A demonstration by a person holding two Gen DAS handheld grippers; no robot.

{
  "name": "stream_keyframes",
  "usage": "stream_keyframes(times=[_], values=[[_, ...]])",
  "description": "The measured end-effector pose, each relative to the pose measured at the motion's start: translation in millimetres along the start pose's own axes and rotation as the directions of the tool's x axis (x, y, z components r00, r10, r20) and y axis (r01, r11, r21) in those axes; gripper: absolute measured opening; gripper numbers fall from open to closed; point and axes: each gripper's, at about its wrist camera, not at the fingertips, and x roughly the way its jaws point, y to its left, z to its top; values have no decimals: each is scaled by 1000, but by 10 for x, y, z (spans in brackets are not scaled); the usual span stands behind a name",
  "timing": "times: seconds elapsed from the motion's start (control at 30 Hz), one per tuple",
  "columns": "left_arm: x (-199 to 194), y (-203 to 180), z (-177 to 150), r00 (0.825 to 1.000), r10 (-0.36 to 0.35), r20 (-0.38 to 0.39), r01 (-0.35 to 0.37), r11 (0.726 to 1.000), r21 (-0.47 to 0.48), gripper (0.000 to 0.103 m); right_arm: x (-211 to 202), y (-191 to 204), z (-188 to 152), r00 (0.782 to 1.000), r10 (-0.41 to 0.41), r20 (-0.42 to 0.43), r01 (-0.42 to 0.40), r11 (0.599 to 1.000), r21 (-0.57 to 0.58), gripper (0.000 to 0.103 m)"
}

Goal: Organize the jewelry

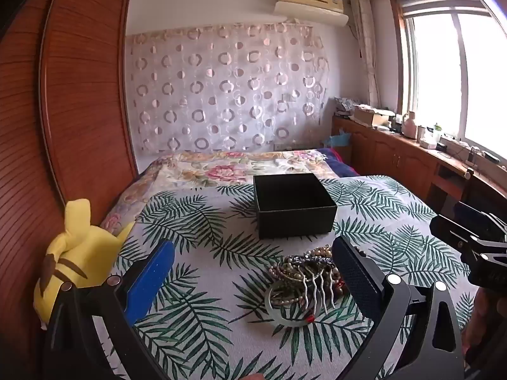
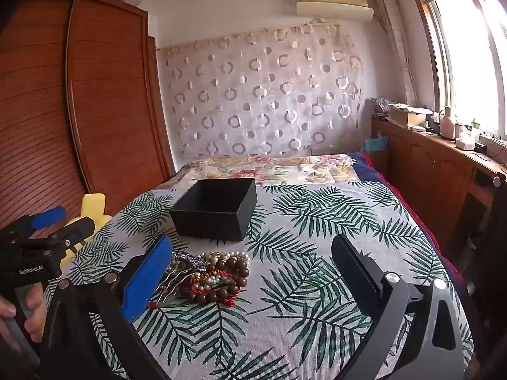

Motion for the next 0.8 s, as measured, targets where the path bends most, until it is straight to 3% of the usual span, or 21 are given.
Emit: stream_keyframes(times=[0.8], values=[[-35,-5,41,1000,-3,11,3,1000,-6,96,3,6,-9,1000,0,2,0,1000,-1,101]])
